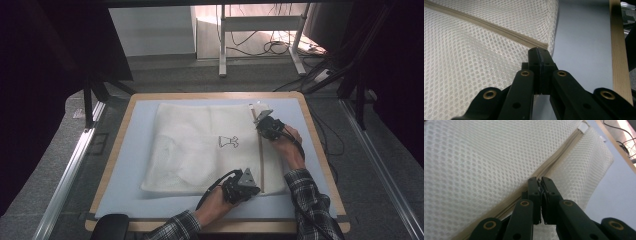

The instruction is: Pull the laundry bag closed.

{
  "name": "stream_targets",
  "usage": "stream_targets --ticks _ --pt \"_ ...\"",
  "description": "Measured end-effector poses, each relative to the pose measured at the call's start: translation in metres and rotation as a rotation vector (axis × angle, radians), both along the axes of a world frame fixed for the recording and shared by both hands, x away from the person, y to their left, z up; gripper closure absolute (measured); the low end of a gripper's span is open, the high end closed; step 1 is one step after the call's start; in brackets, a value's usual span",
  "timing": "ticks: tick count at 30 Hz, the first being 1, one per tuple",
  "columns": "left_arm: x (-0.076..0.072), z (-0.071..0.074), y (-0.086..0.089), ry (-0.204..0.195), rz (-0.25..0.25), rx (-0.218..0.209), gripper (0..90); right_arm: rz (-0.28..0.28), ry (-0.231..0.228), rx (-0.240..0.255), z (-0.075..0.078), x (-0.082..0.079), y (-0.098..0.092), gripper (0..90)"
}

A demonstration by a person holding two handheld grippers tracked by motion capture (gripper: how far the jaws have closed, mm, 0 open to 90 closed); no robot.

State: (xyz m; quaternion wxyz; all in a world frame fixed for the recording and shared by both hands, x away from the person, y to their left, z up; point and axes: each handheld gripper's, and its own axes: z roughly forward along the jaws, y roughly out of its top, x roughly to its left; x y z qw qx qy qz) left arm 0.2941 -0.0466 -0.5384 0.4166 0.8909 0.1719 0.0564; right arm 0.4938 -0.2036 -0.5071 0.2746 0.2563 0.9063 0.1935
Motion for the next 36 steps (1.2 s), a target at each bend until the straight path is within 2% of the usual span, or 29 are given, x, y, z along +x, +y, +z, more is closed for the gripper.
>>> stream_targets --ticks 19,31,36 --pt "0.003 0.000 0.001 0.024 -0.002 -0.008 89.7 -0.046 0.013 0.027 0.000 0.024 0.003 85.3" --pt "0.002 0.000 0.001 0.016 -0.002 -0.006 89.8 -0.076 0.028 0.091 -0.001 0.043 0.001 85.3" --pt "0.002 0.000 0.001 0.013 -0.002 -0.004 89.8 -0.083 0.027 0.095 -0.001 0.049 0.001 85.3"
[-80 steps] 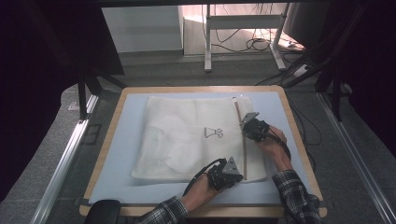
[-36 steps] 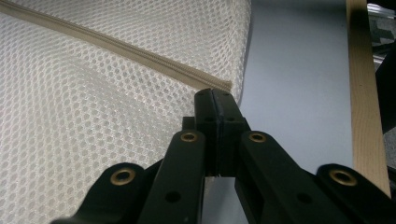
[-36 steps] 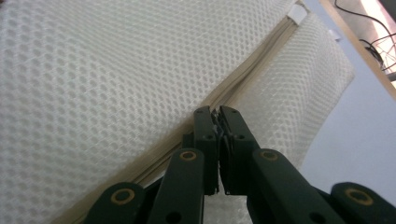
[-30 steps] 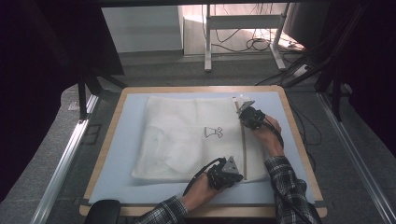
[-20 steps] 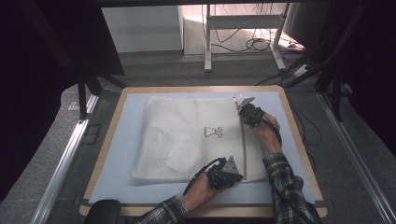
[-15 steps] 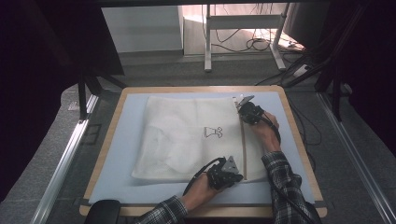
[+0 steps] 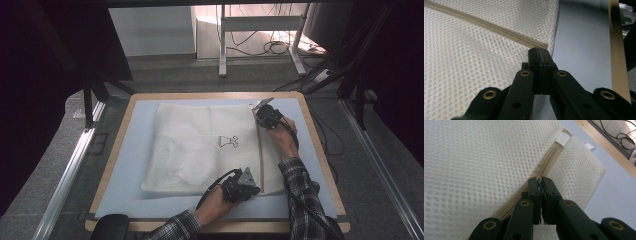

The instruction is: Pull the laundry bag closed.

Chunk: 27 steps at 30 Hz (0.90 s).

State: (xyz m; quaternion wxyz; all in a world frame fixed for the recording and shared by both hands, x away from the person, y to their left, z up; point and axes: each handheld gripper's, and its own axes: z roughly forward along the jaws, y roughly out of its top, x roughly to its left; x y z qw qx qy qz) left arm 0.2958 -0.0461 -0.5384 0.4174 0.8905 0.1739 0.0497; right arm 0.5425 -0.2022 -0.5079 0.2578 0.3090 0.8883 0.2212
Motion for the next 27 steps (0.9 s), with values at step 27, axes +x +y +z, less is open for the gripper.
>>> stream_targets --ticks 27 --pt "0.000 0.000 0.000 0.008 0.001 -0.002 89.9 -0.037 -0.005 0.053 -0.002 0.030 0.004 85.4"
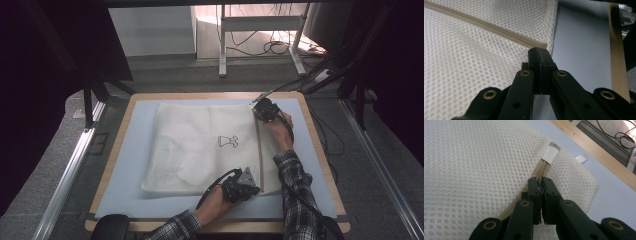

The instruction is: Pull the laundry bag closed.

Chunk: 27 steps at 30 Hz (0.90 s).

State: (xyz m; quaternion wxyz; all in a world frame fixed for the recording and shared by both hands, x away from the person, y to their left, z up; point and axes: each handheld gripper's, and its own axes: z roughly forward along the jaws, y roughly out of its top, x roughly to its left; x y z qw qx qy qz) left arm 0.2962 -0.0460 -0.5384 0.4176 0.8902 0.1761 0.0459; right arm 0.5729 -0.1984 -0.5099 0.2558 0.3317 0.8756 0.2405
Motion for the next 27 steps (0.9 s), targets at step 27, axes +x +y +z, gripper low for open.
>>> stream_targets --ticks 27 --pt "0.002 0.000 0.000 0.019 0.000 -0.009 90.0 -0.063 -0.015 0.045 -0.004 0.019 0.008 85.6"
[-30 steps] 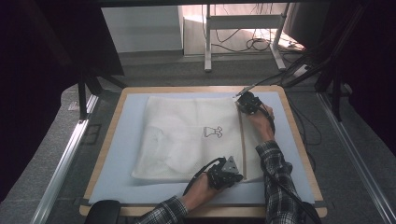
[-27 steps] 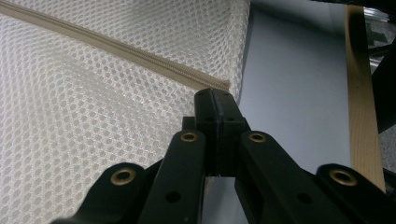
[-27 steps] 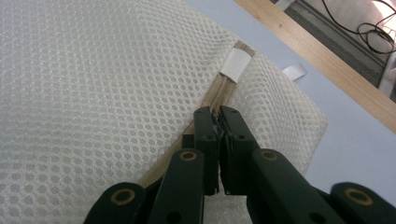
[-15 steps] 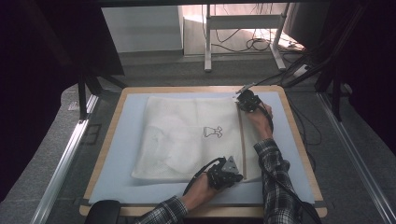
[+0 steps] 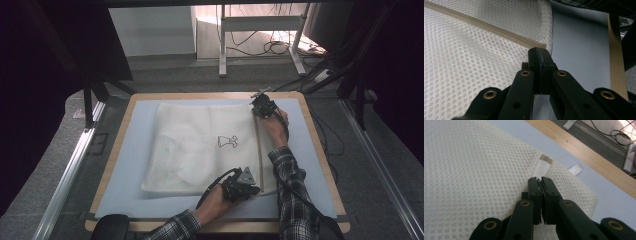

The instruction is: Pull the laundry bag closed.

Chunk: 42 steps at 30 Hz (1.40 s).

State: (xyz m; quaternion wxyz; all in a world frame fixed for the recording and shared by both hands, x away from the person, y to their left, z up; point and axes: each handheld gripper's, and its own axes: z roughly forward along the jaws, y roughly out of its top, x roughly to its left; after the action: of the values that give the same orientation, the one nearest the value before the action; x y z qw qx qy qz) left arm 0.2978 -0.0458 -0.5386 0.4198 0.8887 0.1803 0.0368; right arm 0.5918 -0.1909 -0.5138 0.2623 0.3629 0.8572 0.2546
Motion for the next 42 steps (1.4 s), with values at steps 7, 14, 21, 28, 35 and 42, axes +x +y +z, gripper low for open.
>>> stream_targets --ticks 7,14,21,28,35,42 --pt "0.000 0.000 0.000 0.002 0.003 -0.007 89.9 -0.032 0.026 0.036 0.000 0.003 -0.001 84.9" --pt "-0.002 0.000 -0.001 -0.016 0.006 -0.002 89.8 -0.049 0.037 0.056 0.001 0.001 0.000 84.2" --pt "-0.001 0.000 0.000 -0.020 -0.001 0.008 89.6 -0.060 0.026 0.080 0.001 -0.004 -0.001 78.5" --pt "-0.003 0.000 0.000 -0.040 0.008 0.012 87.6 -0.054 0.026 0.099 0.001 -0.010 -0.001 69.3" --pt "-0.003 0.000 0.000 -0.032 0.030 0.000 81.5 -0.050 0.033 0.107 0.003 -0.013 -0.003 63.3" --pt "0.000 0.001 0.002 -0.017 0.044 -0.018 70.4 -0.030 0.041 0.105 0.008 -0.020 -0.002 54.8"
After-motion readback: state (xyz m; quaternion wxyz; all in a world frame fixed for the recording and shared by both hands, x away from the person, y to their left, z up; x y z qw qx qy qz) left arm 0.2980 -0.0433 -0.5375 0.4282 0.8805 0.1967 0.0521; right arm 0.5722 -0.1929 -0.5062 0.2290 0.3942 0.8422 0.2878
